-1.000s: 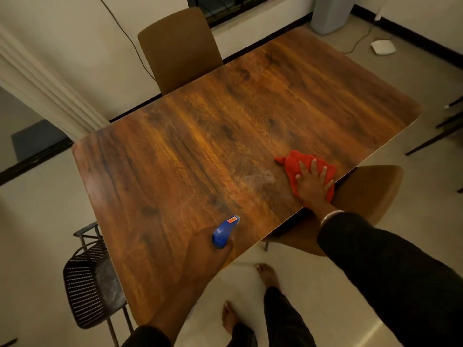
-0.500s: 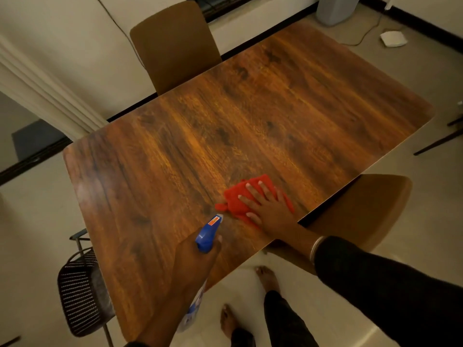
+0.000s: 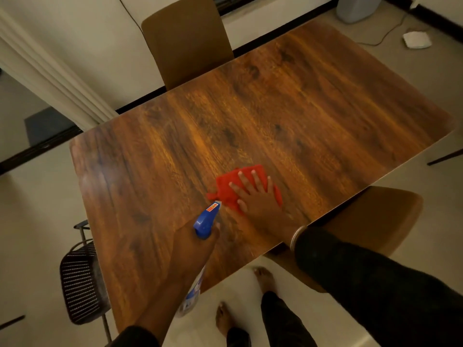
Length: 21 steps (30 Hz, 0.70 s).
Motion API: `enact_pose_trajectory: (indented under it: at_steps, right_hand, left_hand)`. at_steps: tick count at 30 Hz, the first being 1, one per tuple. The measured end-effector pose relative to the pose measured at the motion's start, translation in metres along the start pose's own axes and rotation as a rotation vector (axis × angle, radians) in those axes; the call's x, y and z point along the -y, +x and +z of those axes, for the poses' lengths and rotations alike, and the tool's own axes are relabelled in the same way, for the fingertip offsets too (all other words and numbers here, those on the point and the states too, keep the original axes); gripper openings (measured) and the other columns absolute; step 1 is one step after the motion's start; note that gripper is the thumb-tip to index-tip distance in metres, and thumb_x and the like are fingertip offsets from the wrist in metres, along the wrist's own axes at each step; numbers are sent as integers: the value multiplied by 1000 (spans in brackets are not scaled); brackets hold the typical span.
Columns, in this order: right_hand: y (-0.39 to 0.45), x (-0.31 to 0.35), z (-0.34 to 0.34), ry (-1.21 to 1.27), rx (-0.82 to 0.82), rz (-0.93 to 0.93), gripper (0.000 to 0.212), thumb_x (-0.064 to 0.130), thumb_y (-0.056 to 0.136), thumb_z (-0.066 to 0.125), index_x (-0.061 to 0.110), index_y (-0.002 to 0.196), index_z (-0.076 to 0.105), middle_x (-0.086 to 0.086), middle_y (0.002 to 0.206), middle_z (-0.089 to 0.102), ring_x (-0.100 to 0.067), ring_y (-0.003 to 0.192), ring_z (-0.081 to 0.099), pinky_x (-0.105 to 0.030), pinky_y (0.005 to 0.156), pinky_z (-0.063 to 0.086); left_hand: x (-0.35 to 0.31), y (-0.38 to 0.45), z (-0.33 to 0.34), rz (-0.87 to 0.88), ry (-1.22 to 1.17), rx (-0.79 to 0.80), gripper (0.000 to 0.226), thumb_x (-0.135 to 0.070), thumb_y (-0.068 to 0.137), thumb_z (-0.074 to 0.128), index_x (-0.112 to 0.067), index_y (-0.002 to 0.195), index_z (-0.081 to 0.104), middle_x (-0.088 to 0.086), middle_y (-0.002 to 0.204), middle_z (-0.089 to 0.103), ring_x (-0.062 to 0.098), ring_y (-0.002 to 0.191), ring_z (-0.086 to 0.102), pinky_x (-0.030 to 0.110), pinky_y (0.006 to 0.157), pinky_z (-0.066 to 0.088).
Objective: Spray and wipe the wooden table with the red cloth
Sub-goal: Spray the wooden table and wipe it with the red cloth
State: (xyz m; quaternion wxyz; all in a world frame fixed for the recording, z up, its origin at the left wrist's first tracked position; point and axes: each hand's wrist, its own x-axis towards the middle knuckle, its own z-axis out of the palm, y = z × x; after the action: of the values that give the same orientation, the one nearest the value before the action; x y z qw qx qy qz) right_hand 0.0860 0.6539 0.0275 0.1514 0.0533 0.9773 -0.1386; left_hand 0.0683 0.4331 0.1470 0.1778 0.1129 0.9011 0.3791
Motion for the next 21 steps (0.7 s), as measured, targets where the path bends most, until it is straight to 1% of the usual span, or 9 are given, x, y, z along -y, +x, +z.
enact_pose_trajectory:
  at_steps: [3,5,7,10,11,13,15,18,21]
  right_hand:
    - [32,-34,-33,70,-18,217,61,50,112,26,43,167,1,1,176,-17,-37,161,-17,-72,124,0]
    - [34,-18,-31,85,-42,263,62,49,112,27,39,168,1,-2,176,-16,-39,160,-18,-73,123,0]
    - [26,27,-11,76,-49,249,65,49,112,29,37,168,-1,-5,176,-16,-42,159,-19,-74,123,-1]
    - [3,88,15,53,26,33,67,59,106,23,38,167,7,-4,177,-11,-41,159,-19,-72,122,-1]
    - [-13,103,25,31,74,-77,65,60,106,25,37,166,15,-4,177,-4,-41,160,-15,-72,122,2]
    - [-43,108,45,-41,122,-276,58,52,107,39,36,162,31,-5,177,6,-42,161,-6,-74,122,5]
    - [-55,78,43,-87,119,-351,59,43,108,41,40,164,22,-3,177,-2,-39,162,-10,-72,124,-2]
    - [-46,6,14,-93,35,-140,64,47,111,30,43,167,0,1,176,-17,-37,161,-15,-71,125,1]
    - [-31,-47,-21,-4,22,146,62,50,112,23,41,167,-4,-2,175,-19,-39,161,-15,-71,124,5]
  left_hand:
    - [-1,8,-6,-254,-32,184,10,-27,97,59,-21,89,63,-5,75,60,9,75,61,27,85,56]
    - [1,14,-16,-453,-83,359,27,-24,102,48,-3,108,63,12,86,64,24,86,64,44,98,51]
    - [2,13,-23,-457,-52,443,32,-30,103,46,-6,115,62,13,104,69,24,100,66,34,98,51]
    - [0,-2,-23,-92,76,31,6,-38,87,65,-38,87,59,-22,73,64,-12,72,62,-1,66,45]
    - [-3,-5,-23,-43,94,-44,12,-41,82,67,-41,78,56,-26,63,62,-18,66,59,-2,56,42]
    - [-6,-3,-24,-35,57,-78,10,-51,78,63,-47,72,56,-41,69,61,-24,67,56,3,48,40]
    - [-4,2,-25,-48,42,-102,6,-53,79,61,-55,75,58,-45,74,59,-20,66,57,7,50,40]
    - [7,8,-20,-85,-49,-100,8,-50,84,61,-47,77,58,-24,68,64,-6,58,61,19,52,42]
    - [21,12,-24,-192,-90,-58,14,-46,91,61,-40,78,60,-9,64,66,10,66,69,27,58,51]
